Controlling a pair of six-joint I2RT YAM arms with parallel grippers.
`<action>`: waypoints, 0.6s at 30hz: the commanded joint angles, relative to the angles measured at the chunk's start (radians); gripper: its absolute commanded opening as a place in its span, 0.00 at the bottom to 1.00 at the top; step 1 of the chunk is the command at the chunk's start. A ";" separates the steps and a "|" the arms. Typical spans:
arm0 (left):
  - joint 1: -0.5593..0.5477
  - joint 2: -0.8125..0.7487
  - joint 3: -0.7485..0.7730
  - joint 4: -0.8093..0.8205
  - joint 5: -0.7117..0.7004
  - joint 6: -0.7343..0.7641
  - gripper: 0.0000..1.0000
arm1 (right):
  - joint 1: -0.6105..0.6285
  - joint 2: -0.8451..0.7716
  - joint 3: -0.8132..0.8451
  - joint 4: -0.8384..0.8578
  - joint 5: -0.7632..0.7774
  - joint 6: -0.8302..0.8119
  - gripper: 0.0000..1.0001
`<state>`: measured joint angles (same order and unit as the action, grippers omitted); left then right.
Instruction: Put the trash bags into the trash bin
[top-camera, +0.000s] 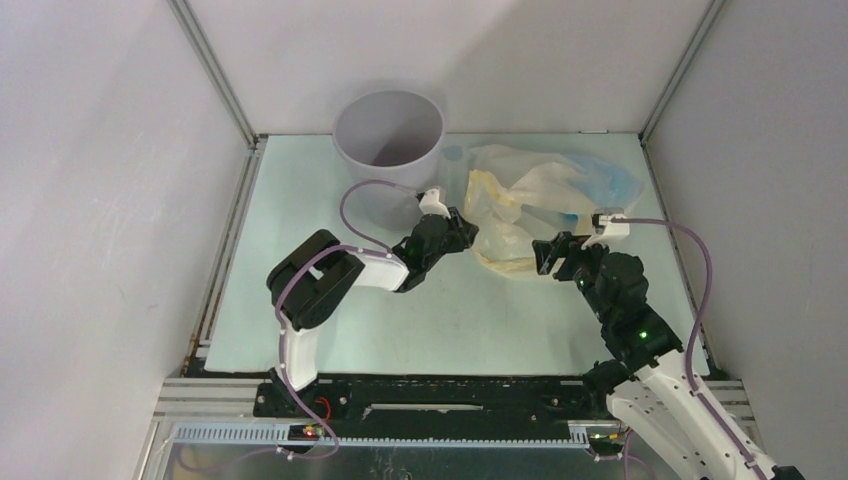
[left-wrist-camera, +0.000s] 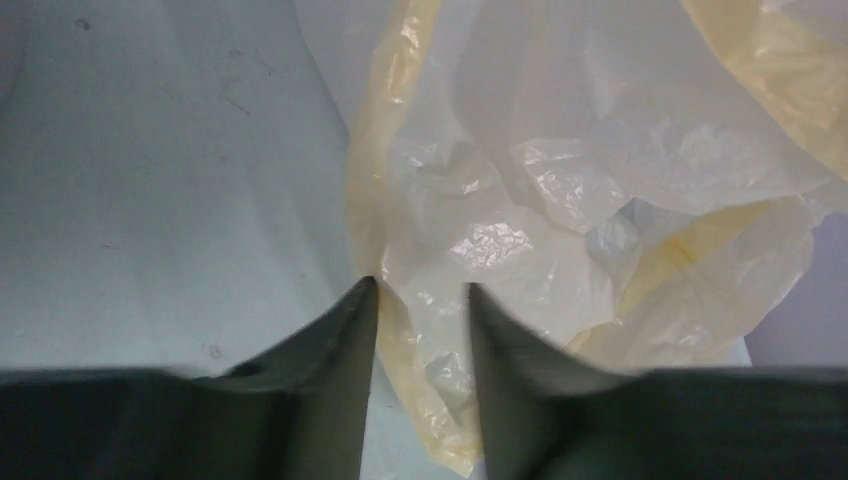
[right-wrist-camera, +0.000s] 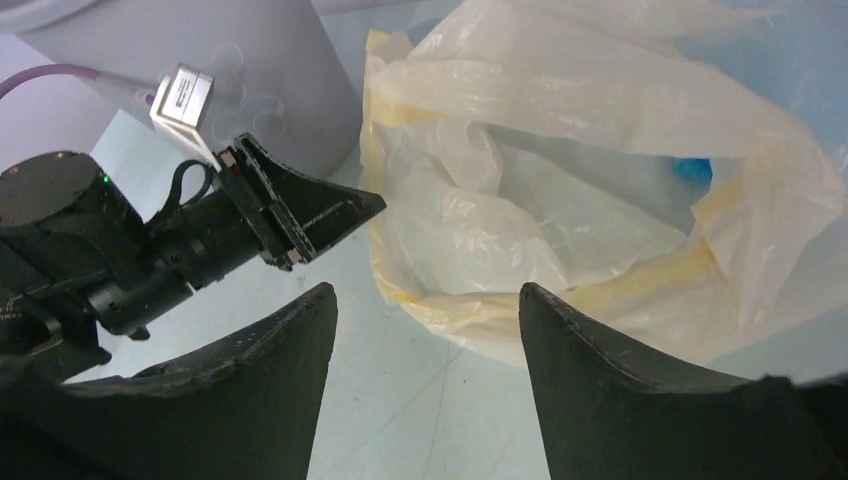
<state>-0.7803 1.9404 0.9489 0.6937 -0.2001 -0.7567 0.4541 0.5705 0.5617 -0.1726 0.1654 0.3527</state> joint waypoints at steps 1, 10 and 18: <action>0.024 0.024 0.044 0.009 0.019 -0.021 0.18 | -0.002 0.003 -0.023 -0.006 -0.024 0.017 0.69; -0.003 -0.203 -0.102 0.001 0.030 0.055 0.00 | 0.075 0.153 -0.076 0.133 0.040 0.008 0.06; -0.086 -0.398 -0.222 -0.004 0.011 0.085 0.00 | 0.126 0.252 -0.076 0.214 0.183 0.017 0.00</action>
<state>-0.8330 1.6371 0.7738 0.6727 -0.1783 -0.7052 0.5735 0.8059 0.4858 -0.0551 0.2626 0.3668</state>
